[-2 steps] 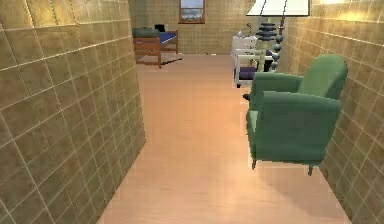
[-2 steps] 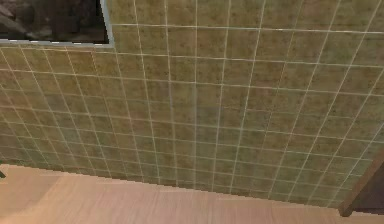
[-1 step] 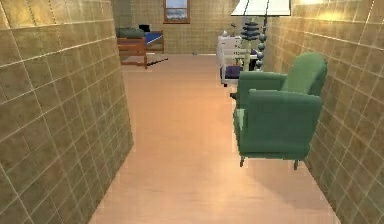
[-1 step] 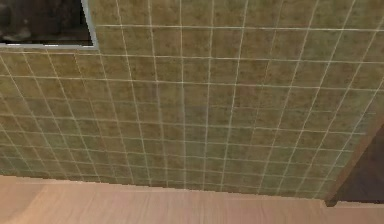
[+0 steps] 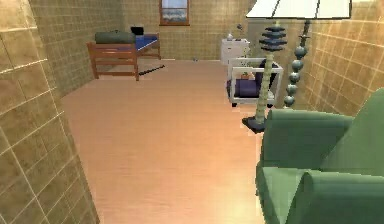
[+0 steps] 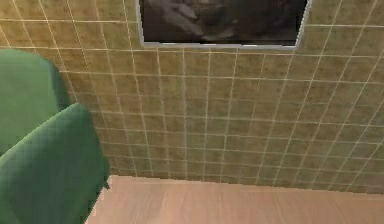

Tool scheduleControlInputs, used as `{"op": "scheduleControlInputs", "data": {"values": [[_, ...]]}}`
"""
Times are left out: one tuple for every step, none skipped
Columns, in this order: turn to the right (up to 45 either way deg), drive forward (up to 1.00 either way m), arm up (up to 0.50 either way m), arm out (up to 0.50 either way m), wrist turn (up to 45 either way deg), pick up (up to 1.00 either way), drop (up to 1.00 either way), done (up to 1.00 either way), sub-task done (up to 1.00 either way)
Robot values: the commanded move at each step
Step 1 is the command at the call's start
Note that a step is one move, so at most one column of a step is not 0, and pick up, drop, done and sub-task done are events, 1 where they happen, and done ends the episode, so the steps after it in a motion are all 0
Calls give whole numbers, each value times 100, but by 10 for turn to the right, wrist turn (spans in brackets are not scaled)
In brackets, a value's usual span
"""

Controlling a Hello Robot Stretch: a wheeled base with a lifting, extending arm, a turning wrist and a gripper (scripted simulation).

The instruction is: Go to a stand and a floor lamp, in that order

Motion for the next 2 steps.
{"op": "scheduleControlInputs", "data": {"values": [[0, 55, 0, 0, 0, 0, 0, 0, 0], [90, 0, 0, 0, 0, 0, 0, 0, 0]]}}
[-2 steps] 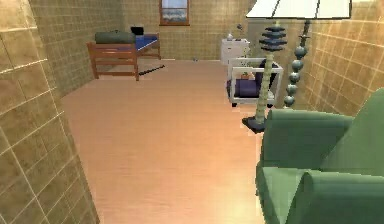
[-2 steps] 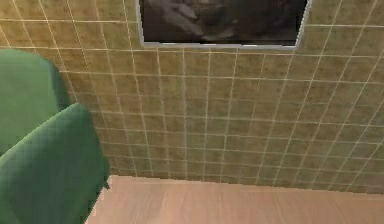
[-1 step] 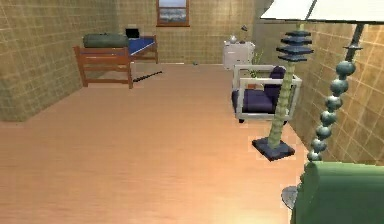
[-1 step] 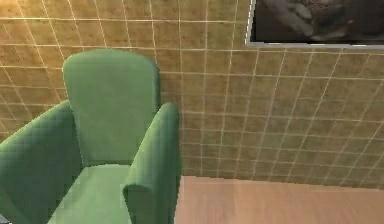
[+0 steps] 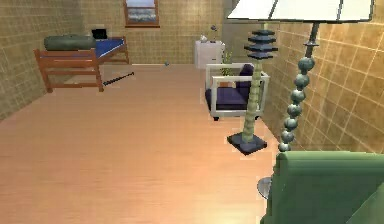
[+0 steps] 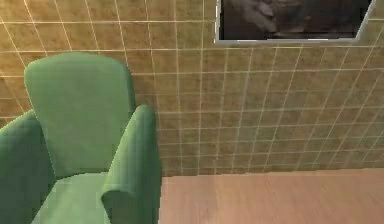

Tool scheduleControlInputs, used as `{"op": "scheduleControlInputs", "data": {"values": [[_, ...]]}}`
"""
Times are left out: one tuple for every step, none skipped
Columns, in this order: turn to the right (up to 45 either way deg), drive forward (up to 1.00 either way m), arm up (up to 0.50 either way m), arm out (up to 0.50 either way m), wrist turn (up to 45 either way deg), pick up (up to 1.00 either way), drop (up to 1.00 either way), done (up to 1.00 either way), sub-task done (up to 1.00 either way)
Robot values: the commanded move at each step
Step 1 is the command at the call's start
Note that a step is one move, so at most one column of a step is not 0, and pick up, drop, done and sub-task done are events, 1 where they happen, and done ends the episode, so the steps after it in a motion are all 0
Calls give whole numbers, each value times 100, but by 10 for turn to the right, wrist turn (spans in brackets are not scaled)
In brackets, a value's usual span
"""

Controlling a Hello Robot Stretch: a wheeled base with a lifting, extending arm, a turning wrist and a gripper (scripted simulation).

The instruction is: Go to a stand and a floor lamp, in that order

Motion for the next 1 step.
{"op": "scheduleControlInputs", "data": {"values": [[0, 60, 0, 0, 0, 0, 0, 0, 0]]}}
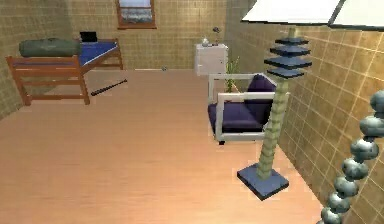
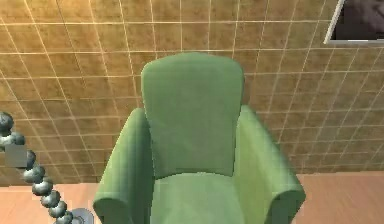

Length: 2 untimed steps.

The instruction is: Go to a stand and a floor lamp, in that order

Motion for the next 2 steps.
{"op": "scheduleControlInputs", "data": {"values": [[420, 0, 0, 0, 0, 0, 0, 0, 0], [0, 0, 0, 0, 0, 0, 0, 100, 0]]}}
